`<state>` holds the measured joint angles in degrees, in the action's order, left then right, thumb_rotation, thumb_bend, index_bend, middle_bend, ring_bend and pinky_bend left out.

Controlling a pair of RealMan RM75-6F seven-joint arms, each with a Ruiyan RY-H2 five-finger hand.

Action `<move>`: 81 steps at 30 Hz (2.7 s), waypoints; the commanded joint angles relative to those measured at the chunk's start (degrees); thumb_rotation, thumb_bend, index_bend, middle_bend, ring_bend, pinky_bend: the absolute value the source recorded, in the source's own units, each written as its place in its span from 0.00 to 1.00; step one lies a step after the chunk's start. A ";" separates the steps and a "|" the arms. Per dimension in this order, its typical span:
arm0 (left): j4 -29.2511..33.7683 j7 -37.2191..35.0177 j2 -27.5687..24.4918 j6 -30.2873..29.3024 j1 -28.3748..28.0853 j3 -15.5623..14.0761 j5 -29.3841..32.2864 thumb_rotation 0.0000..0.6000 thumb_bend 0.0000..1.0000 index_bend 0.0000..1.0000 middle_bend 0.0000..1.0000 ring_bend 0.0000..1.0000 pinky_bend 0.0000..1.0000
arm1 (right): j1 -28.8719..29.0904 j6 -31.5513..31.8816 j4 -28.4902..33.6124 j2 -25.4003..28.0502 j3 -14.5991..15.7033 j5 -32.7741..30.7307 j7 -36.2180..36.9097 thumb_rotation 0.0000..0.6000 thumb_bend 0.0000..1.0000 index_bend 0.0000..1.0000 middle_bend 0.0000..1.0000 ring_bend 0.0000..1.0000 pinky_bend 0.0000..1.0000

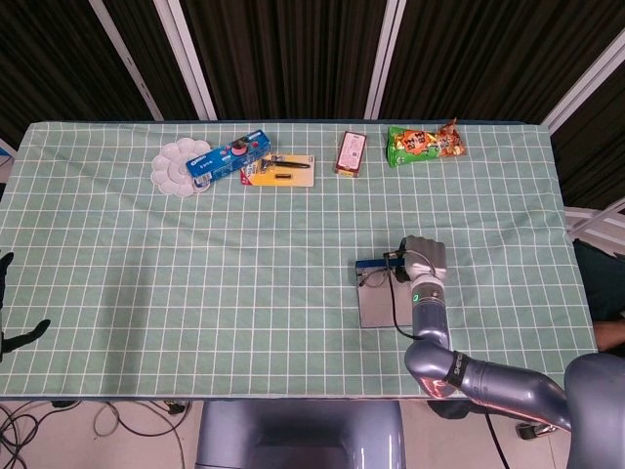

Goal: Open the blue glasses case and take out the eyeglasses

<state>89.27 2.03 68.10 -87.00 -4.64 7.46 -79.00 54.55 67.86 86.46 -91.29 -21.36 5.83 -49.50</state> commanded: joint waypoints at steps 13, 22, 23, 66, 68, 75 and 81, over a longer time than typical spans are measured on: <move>0.12 -1.58 -0.37 0.16 -0.14 -0.18 -0.71 1.00 0.01 0.00 0.00 0.00 0.00 | 5.76 3.24 -4.02 -7.45 -5.48 -2.59 -1.59 1.00 0.51 0.58 0.99 1.00 0.98; 0.23 -2.62 -0.61 0.71 -0.26 -0.05 -0.29 1.00 0.01 0.00 0.00 0.00 0.00 | 8.29 2.98 -7.62 -12.72 -8.05 -2.56 -0.49 1.00 0.51 0.58 0.99 1.00 0.98; 0.24 -2.73 -0.63 0.73 -0.27 -0.03 -0.27 1.00 0.01 0.00 0.00 0.00 0.00 | 8.56 2.80 -8.05 -13.36 -8.29 -2.20 -0.11 1.00 0.51 0.59 0.99 1.00 0.98; 0.06 -3.24 -0.75 0.79 -0.39 -0.11 -0.34 1.00 0.01 0.00 0.00 0.00 0.00 | 10.54 0.21 -18.47 -25.16 -18.09 8.17 16.81 1.00 0.51 0.63 0.99 1.00 0.98; 0.07 -3.32 -0.76 0.79 -0.38 -0.09 -0.29 1.00 0.01 0.00 0.00 0.00 0.00 | 10.50 0.28 -18.87 -25.51 -18.14 9.13 17.71 1.00 0.51 0.63 0.99 1.00 0.98; 0.05 -3.44 -0.76 0.72 -0.38 -0.06 -0.34 1.00 0.01 0.00 0.00 0.00 0.00 | 10.39 0.76 -20.33 -26.84 -17.67 13.13 20.65 1.00 0.51 0.63 0.99 1.00 0.98; -0.03 -3.53 -0.74 0.56 -0.35 -0.02 -0.37 1.00 0.01 0.00 0.00 0.00 0.00 | 9.69 0.46 -21.15 -27.54 -17.03 15.92 22.65 1.00 0.51 0.63 0.99 1.00 0.98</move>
<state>89.24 -1.50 67.37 -86.44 -4.99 7.44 -79.36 64.50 68.48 65.56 -118.64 -38.68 21.18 -27.31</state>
